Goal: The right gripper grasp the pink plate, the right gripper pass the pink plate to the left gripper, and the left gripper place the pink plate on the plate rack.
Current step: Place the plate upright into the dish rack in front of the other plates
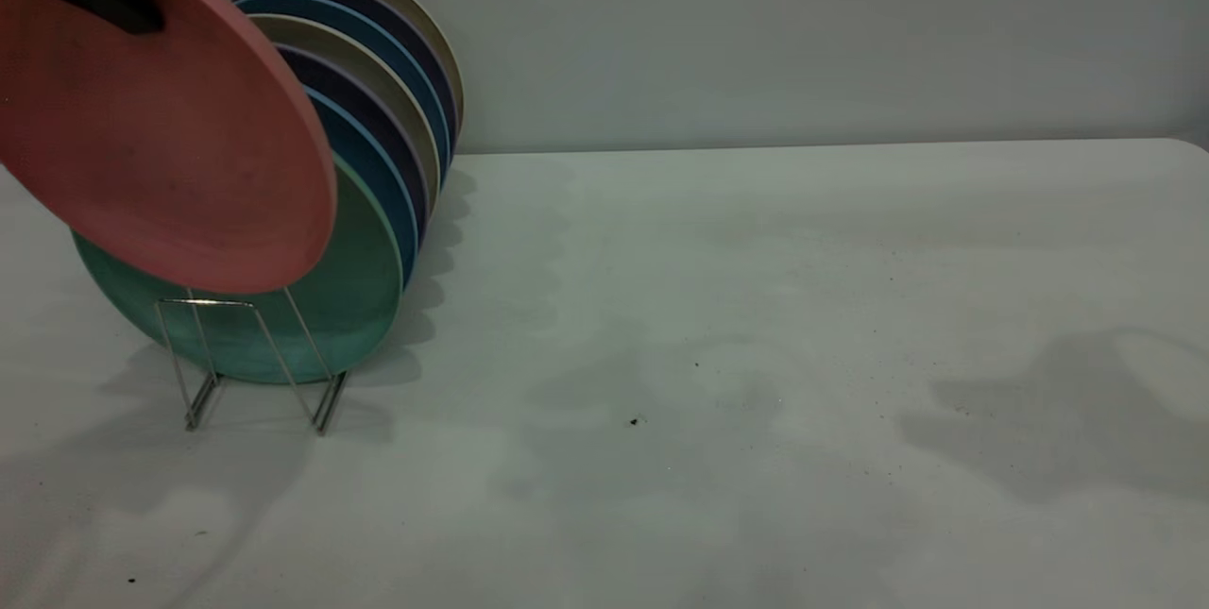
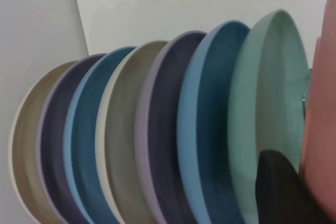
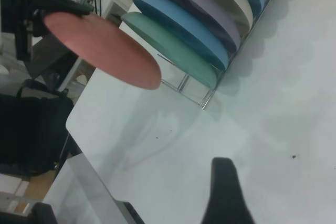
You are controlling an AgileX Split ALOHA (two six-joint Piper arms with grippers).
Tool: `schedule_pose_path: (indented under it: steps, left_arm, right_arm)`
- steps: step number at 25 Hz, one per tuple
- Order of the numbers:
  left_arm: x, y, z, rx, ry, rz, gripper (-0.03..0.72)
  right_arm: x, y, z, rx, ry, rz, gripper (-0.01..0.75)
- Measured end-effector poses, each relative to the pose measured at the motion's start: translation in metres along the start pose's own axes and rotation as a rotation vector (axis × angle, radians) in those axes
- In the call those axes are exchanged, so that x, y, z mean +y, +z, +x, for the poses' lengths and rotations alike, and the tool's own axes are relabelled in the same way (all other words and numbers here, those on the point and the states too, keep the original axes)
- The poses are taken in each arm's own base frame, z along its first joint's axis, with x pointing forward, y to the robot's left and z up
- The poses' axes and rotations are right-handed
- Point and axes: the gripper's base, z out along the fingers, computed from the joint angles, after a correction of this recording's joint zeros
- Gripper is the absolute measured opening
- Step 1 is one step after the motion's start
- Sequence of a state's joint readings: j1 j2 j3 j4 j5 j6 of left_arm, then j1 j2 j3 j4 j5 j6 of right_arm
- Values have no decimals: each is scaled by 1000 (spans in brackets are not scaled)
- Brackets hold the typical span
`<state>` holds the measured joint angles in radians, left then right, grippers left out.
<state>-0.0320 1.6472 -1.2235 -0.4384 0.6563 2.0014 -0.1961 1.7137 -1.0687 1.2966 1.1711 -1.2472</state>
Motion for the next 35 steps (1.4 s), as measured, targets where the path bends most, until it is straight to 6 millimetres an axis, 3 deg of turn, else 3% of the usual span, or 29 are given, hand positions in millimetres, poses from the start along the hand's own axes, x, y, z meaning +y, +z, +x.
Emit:
schedule_pose_path:
  steps: [16, 21, 28, 35]
  left_arm:
    - [1, 19, 7, 14, -97, 3, 131]
    - [0, 19, 9, 22, -142, 8, 131]
    - [-5, 13, 32, 97, -272, 24, 131]
    - [-3, 13, 29, 60, -328, 13, 131]
  right_arm:
    - [-1, 0, 2, 21, -9, 7, 547]
    - [-1, 0, 2, 21, -9, 7, 547]
    - [-1, 0, 2, 21, -9, 7, 547]
    - [-1, 0, 2, 21, -9, 7, 547]
